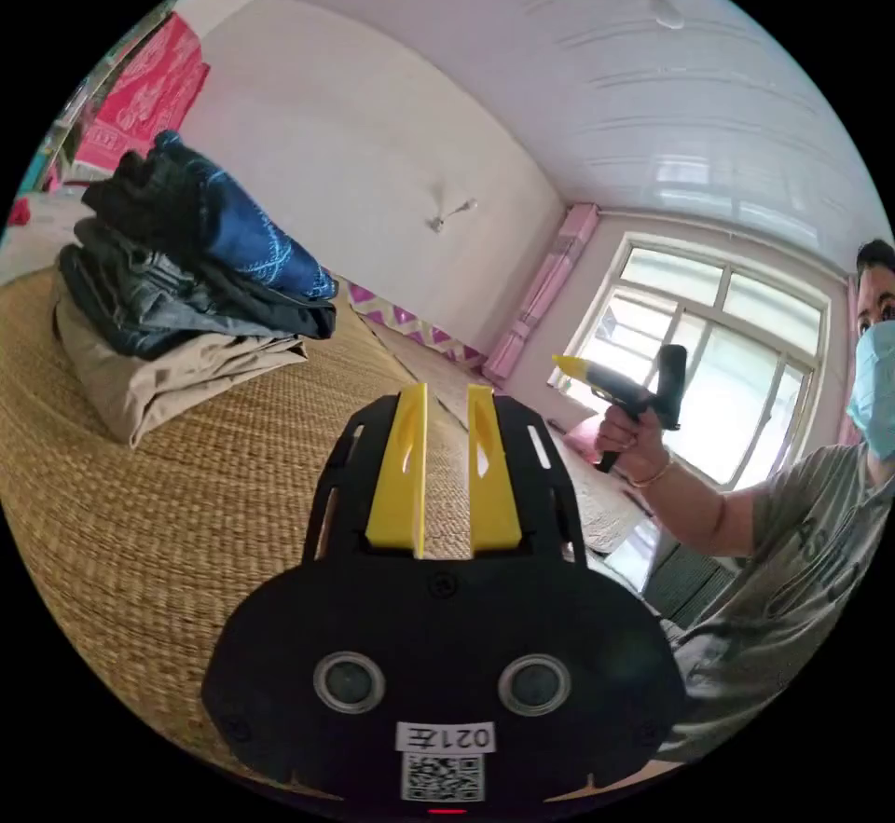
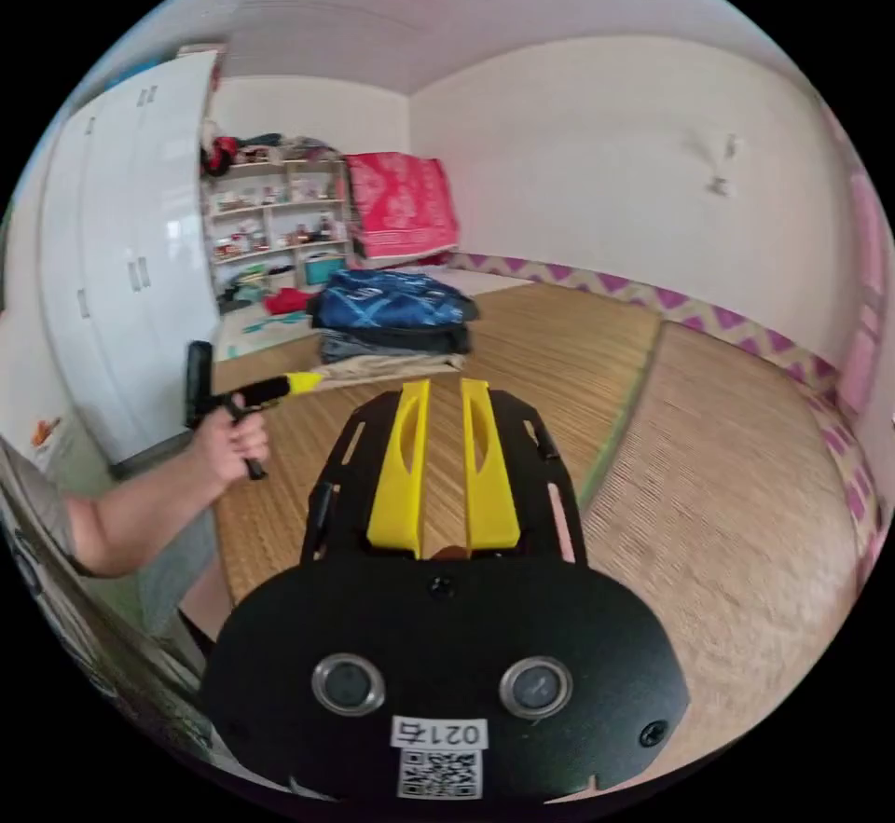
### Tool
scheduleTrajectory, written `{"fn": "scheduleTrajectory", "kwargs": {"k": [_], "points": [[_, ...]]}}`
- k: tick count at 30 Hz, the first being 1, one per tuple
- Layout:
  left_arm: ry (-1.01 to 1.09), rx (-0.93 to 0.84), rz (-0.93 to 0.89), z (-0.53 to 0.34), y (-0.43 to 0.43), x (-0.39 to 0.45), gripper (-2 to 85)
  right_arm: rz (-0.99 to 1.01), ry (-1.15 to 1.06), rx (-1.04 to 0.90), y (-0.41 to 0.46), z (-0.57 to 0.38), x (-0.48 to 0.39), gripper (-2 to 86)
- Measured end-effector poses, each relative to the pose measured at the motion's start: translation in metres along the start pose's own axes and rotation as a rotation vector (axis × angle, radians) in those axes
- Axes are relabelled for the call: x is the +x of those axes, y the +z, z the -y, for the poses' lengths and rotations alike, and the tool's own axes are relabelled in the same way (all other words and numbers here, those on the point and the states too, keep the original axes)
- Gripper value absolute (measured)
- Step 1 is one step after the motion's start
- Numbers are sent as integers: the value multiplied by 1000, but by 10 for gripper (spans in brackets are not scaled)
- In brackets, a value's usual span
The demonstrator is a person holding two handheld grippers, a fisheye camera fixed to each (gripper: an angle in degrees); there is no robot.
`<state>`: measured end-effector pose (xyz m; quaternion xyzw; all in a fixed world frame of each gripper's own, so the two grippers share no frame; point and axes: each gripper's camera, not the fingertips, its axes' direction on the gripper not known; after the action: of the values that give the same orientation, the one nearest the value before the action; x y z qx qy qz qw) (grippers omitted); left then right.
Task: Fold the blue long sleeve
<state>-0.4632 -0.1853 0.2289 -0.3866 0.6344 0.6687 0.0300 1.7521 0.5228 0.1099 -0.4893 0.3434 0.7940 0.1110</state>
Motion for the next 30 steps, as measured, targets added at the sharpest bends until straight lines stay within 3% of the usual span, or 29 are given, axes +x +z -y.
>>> {"fn": "scheduleTrajectory", "kwargs": {"k": [5, 9, 15, 19, 24, 26, 30], "points": [[-38, 54, -238, -2, -5, -4, 55, 360, -176, -39, 129, 97, -48, 172], [-42, 114, -424, -3, -12, -5, 24, 254, -367, -135, 248, 155, -145, 151], [-55, 255, -462, -10, -33, -3, -8, 77, -697, -268, 384, 137, -288, 139], [-32, 229, -487, -5, -24, 6, -9, 11, -855, -237, 405, 87, -352, 160], [-21, 214, -504, -1, -11, 13, -9, -302, -1057, -118, 433, -15, -410, 107], [-36, 214, -508, -1, -6, 11, -9, -371, -1037, -74, 437, -35, -413, 58], [-66, 202, -512, 2, 9, 5, -9, -258, -803, -45, 410, -17, -366, 29]]}}
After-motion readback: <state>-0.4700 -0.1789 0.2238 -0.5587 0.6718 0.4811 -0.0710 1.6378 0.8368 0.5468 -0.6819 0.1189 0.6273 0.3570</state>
